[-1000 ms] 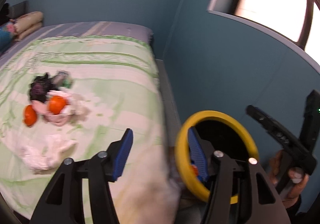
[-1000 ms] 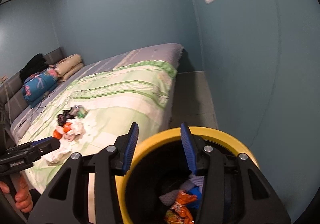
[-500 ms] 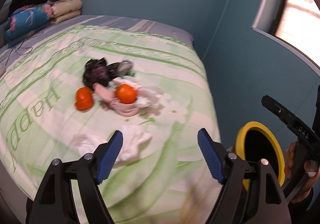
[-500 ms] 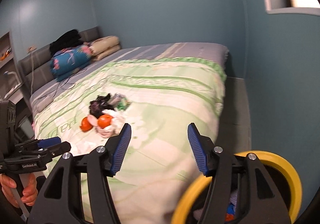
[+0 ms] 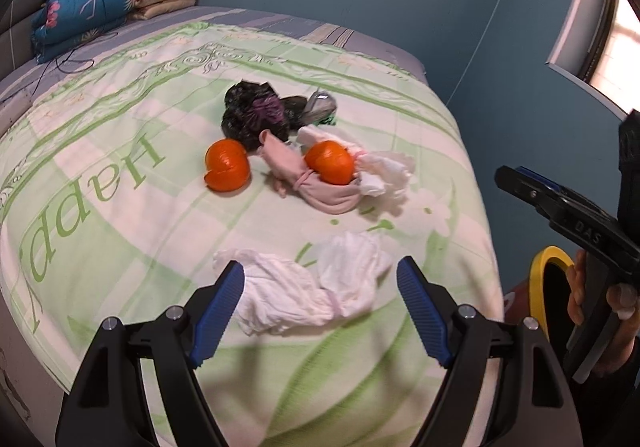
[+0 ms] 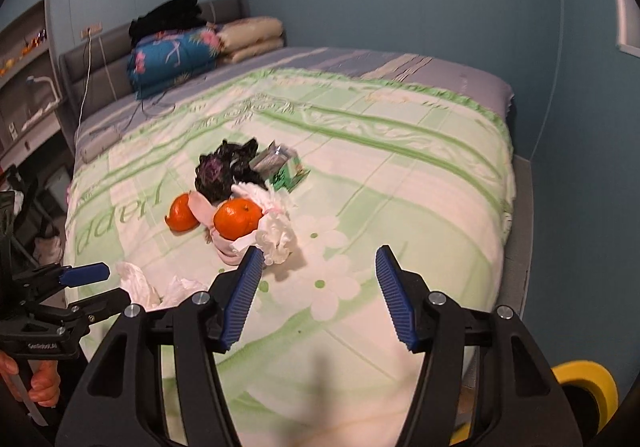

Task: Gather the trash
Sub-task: 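Move both open tools back toward the remaining trash on the bed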

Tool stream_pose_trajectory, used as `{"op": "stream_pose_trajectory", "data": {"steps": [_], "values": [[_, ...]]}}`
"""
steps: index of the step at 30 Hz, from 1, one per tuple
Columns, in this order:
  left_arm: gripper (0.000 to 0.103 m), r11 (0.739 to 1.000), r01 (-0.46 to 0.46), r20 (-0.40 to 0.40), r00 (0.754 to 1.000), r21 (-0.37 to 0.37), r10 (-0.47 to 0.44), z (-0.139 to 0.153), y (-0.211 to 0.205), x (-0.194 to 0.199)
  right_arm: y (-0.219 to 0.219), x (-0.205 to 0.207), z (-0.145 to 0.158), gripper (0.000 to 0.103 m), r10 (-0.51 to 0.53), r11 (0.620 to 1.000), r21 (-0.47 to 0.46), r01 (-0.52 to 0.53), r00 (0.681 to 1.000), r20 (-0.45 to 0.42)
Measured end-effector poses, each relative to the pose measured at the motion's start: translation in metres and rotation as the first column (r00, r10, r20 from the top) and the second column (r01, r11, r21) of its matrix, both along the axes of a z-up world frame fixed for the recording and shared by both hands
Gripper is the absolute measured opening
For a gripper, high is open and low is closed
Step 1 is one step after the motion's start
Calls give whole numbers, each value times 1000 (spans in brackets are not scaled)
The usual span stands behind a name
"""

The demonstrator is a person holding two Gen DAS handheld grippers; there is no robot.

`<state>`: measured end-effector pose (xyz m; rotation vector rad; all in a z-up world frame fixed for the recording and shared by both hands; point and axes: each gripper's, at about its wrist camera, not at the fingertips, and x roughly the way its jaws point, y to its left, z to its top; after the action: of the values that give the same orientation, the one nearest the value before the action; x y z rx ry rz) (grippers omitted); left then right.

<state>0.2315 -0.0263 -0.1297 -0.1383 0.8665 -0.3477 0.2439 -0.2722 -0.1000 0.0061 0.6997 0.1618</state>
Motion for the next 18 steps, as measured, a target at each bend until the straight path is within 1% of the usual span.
{"op": "stream_pose_trajectory", "data": {"steps": [8,12,15,18], "values": [[75,1000,19,-33,999,-1,-20,-18,4,16,20,57,-12,56,81,996,-27,-84,992,-95],[75,999,29,-51,998,-14,-29,-25,4,22,31,87,-18,56,113,993,-21,-117,984,-139],[75,999,31,-61,998,-25,-33,-28,4,27,38,110,-26,55,123,992,7,-124,976,-177],[75,999,30,-68,997,-39,-33,-30,5,31,44,130,-33,51,128,992,11,-129,970,-206]]}}
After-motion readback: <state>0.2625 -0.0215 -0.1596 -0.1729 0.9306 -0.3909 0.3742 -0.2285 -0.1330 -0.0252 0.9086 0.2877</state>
